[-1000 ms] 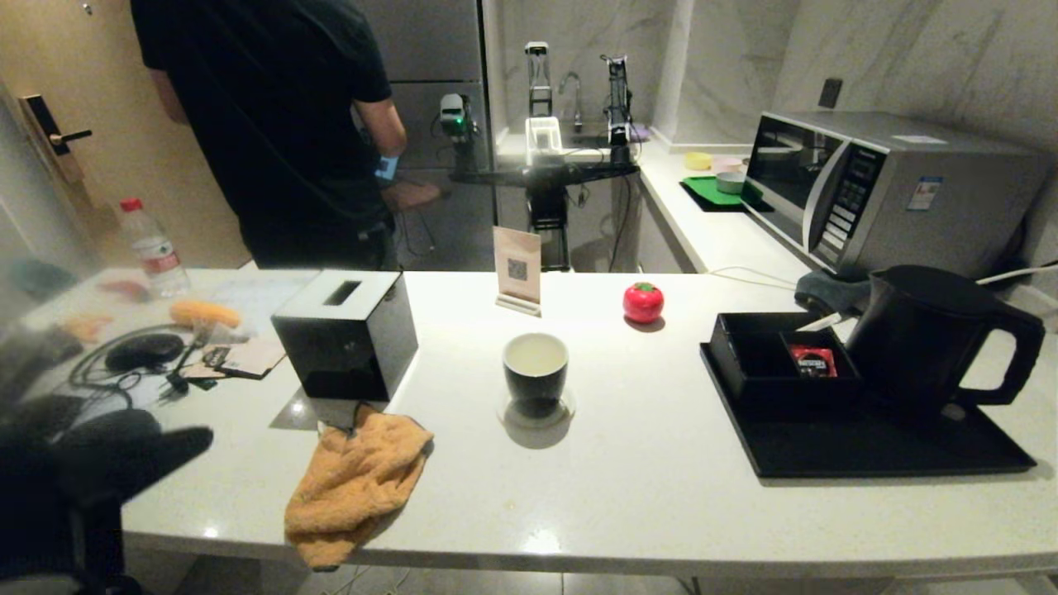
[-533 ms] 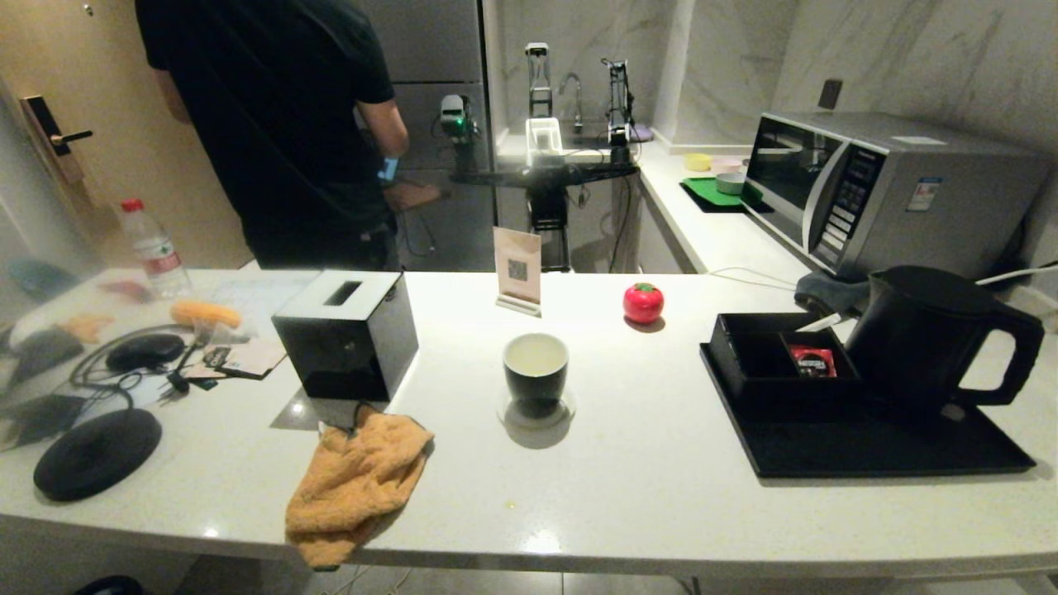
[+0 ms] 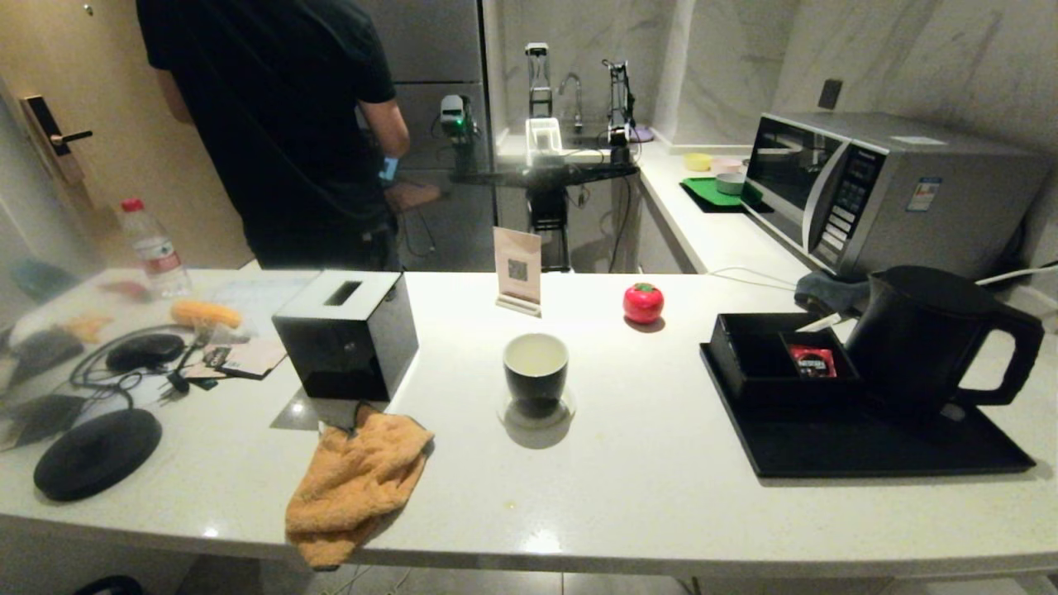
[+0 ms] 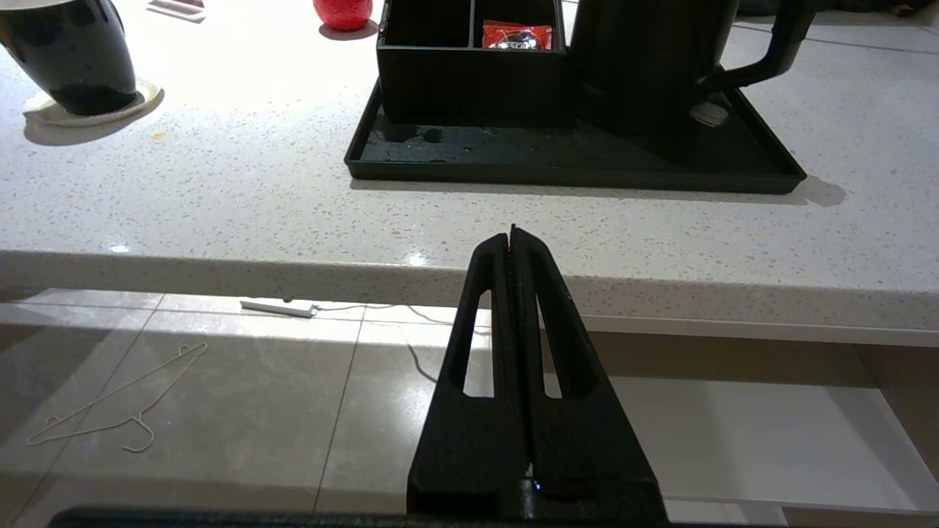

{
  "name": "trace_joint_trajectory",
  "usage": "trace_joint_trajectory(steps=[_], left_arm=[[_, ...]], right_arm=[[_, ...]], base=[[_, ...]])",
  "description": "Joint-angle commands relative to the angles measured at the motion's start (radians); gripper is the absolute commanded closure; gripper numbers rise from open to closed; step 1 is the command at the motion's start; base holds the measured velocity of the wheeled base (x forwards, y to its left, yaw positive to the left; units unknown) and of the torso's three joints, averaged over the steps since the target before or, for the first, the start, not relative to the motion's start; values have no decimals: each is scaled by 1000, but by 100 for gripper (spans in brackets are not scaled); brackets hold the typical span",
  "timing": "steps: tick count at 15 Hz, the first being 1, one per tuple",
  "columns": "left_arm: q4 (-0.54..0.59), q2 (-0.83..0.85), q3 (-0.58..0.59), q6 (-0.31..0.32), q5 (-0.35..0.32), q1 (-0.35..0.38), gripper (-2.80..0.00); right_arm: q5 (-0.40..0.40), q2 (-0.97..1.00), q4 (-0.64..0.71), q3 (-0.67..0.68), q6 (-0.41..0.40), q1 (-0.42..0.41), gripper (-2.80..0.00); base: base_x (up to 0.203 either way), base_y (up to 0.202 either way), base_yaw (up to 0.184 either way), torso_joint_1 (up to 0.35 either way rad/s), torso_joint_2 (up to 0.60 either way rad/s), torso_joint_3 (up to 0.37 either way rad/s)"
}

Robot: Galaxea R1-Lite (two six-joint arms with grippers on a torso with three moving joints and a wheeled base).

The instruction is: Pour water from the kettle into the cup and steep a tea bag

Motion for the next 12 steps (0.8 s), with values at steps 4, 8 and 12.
trace_joint_trajectory(steps=[4,8,12], left_arm=[[0,-34,0,7,0,-2,0],[0,-34,0,-5,-1,-2,0],[0,-34,0,-5,-1,-2,0]], right_arm=[[0,1,0,0,0,0,0],[0,1,0,0,0,0,0],[0,1,0,0,0,0,0]], base=[[0,0,0,0,0,0],[0,0,0,0,0,0],[0,0,0,0,0,0]])
